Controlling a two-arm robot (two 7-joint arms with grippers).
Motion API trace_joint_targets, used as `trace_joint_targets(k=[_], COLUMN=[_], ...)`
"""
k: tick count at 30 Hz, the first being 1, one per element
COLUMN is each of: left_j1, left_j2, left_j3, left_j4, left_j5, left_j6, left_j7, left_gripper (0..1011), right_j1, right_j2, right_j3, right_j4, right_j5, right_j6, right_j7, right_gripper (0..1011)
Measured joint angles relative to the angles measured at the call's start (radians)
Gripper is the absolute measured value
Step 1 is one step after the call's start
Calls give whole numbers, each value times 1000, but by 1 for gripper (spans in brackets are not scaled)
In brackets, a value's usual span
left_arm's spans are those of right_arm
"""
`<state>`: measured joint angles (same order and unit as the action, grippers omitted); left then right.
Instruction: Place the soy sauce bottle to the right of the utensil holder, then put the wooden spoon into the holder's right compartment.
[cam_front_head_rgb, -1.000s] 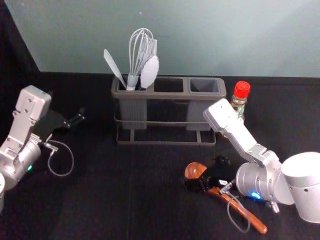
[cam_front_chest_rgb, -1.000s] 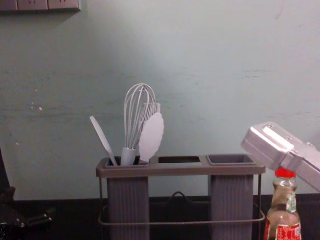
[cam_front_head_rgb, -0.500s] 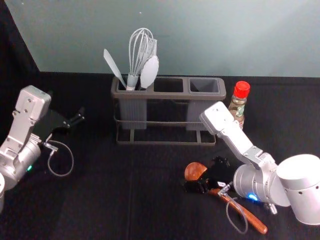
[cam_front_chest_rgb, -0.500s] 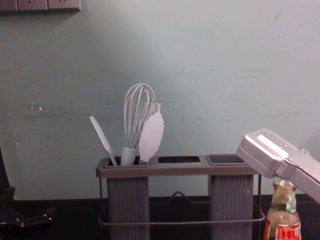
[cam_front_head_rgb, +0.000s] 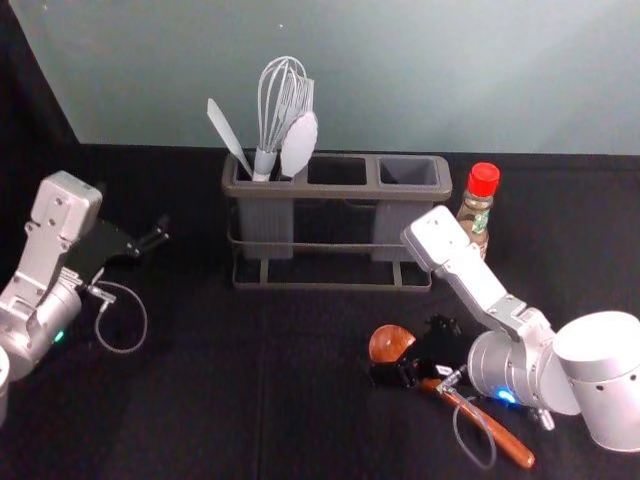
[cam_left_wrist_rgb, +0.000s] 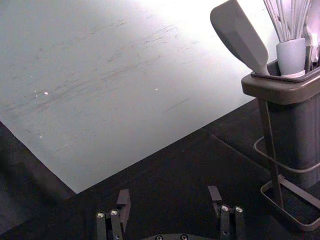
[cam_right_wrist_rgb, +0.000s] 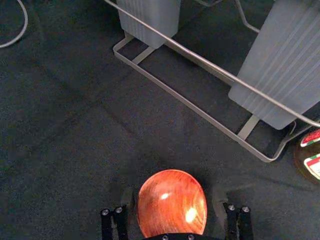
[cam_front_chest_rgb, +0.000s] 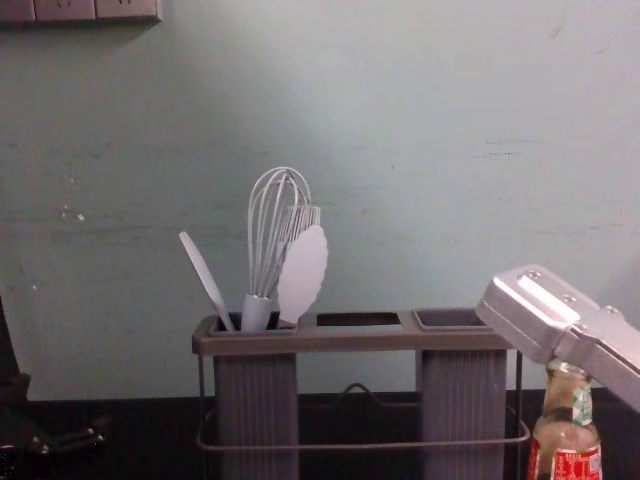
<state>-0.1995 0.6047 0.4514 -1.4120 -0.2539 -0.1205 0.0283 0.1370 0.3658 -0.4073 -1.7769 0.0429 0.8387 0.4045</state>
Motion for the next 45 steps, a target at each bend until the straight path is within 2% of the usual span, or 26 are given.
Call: trace_joint_targets(k=[25, 43, 45], left_j1=[0, 0, 0], left_j2=[0, 0, 0], left_j3=[0, 0, 0], left_j4=[0, 0, 0], left_j5=[0, 0, 0], left_j6=[0, 0, 0], left_j7=[0, 0, 0], left_gripper=[1011, 1011, 1011], right_j1=[-11, -11, -11], right_j2=[-22, -32, -33], right_j3=[25, 29, 29], right_j4=[16, 25, 25], right_j5=[-44, -72, -74], right_j6=[-10, -13, -13], right_j7=[42, 63, 65], right_gripper=[1000, 1002, 969])
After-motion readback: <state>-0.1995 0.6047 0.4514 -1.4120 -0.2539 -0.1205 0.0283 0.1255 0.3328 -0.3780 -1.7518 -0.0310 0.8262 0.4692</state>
